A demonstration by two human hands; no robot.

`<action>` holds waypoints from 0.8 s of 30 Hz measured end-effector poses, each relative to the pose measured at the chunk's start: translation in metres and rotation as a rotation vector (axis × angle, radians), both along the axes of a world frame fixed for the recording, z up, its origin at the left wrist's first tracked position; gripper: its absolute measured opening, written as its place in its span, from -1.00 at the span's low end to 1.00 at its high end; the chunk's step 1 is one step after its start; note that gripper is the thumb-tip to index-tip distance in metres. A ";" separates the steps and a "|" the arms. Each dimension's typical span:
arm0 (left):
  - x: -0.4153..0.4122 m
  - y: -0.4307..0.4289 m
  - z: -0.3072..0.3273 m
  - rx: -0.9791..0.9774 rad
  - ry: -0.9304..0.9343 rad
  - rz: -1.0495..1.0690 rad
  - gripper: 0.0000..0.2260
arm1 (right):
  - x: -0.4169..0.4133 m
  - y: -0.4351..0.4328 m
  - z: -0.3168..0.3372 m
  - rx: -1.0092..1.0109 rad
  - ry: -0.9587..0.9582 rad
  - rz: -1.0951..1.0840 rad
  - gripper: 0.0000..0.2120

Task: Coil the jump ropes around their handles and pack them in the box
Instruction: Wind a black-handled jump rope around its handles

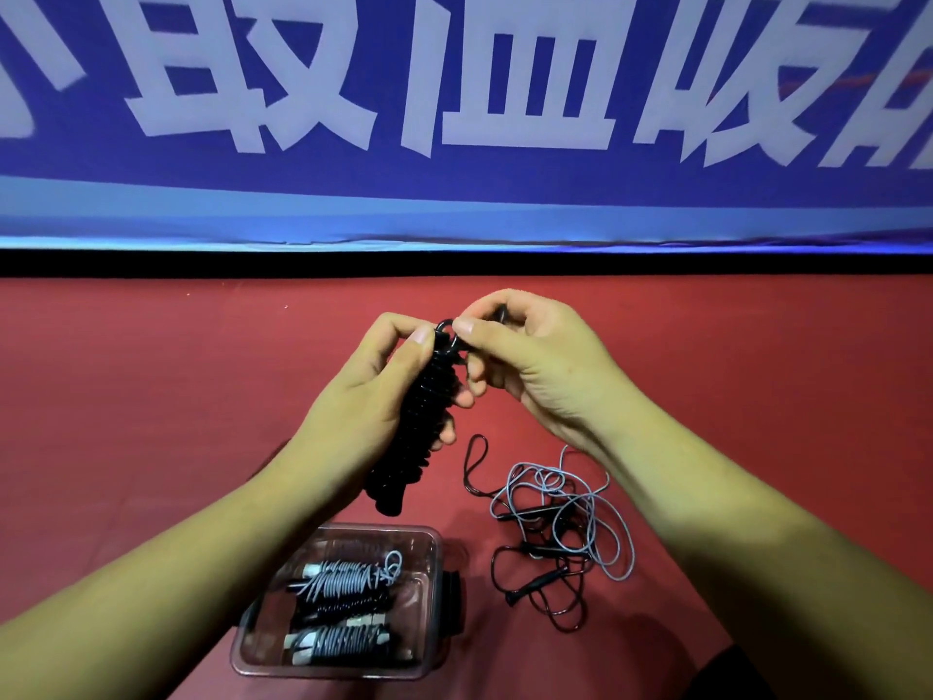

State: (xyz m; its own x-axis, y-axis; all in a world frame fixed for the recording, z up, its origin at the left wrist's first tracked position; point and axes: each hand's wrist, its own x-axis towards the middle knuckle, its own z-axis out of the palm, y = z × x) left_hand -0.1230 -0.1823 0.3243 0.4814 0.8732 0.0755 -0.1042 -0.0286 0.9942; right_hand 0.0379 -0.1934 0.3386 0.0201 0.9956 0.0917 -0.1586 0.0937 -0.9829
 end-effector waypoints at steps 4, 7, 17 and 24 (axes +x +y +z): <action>-0.003 0.002 -0.003 0.031 0.104 -0.006 -0.77 | 0.012 -0.004 0.006 0.023 -0.281 0.021 -0.99; -0.001 -0.001 -0.006 0.043 0.149 -0.010 -0.75 | 0.012 -0.008 0.010 0.031 -0.450 0.010 -0.98; 0.016 -0.004 0.000 -0.033 0.170 -0.026 -0.84 | 0.008 -0.012 0.001 0.288 -0.875 -0.283 -0.96; 0.010 0.001 0.008 -0.039 0.190 -0.075 -0.80 | 0.007 -0.013 0.003 0.424 -0.961 -0.293 -0.96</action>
State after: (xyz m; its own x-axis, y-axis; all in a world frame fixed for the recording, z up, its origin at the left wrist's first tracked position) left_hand -0.1133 -0.1816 0.3320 0.5473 0.8350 -0.0560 0.0849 0.0112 0.9963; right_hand 0.0452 -0.2066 0.3413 -0.0119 0.8473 0.5309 0.7422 0.3633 -0.5631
